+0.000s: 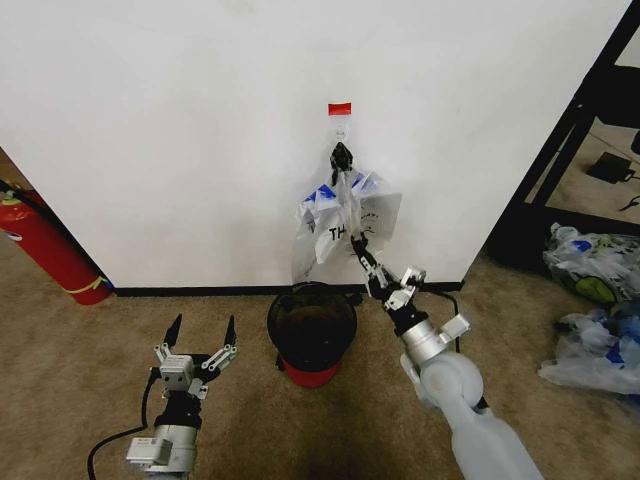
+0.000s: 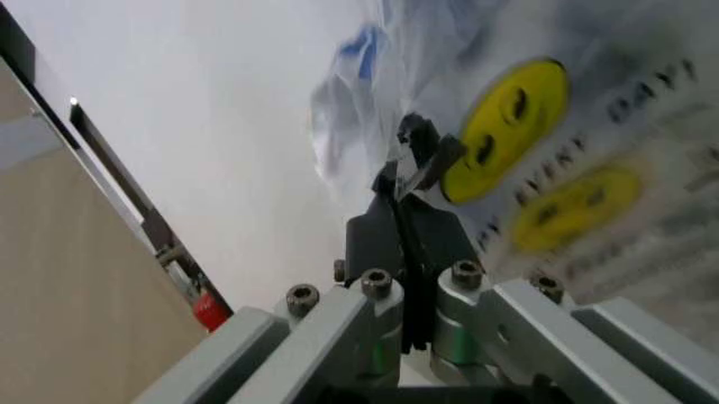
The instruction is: Pick up the garbage bag from the wall and place it over the trash bin.
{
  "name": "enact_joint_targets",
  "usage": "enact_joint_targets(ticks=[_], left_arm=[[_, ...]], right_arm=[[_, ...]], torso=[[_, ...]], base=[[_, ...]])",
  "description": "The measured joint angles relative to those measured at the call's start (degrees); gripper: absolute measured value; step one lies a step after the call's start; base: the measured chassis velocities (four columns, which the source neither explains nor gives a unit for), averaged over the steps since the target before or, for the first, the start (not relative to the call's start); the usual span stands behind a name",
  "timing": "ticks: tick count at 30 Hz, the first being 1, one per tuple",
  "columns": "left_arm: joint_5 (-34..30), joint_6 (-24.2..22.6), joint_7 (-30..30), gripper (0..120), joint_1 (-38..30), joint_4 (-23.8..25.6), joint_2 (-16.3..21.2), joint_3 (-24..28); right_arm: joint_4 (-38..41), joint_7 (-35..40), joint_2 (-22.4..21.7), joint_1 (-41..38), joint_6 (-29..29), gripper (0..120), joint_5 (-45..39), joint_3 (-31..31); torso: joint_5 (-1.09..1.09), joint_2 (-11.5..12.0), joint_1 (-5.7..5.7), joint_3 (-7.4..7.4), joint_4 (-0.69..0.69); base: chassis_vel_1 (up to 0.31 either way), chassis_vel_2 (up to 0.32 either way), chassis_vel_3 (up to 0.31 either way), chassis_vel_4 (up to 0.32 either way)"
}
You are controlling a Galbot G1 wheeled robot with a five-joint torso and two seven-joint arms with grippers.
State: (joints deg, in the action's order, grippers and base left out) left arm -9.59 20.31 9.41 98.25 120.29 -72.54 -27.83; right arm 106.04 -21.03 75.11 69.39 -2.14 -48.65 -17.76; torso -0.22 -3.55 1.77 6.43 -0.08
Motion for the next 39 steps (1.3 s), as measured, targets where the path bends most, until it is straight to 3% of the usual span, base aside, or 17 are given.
enact_joint_targets(ticks=[19, 39], left_arm=[[-0.24, 1.11, -0.06, 100, 0.52, 0.09, 0.09, -0.07], [-0.86, 1.93, -0.09, 100, 0.45, 0.25, 0.53, 0.09]], right_arm=[[4.47, -2.27, -0.42, 11.91, -5.23, 0, 10.89, -0.62], [8.08, -3.58, -1.23, 21.84, -13.16, 0, 27.64, -3.38]], torso=[[0.0, 0.0, 0.0, 0.0, 0.0], [0.0, 0.0, 0.0, 0.0, 0.0]], base=[[0.0, 0.0, 0.0, 0.0], [0.0, 0.0, 0.0, 0.0]])
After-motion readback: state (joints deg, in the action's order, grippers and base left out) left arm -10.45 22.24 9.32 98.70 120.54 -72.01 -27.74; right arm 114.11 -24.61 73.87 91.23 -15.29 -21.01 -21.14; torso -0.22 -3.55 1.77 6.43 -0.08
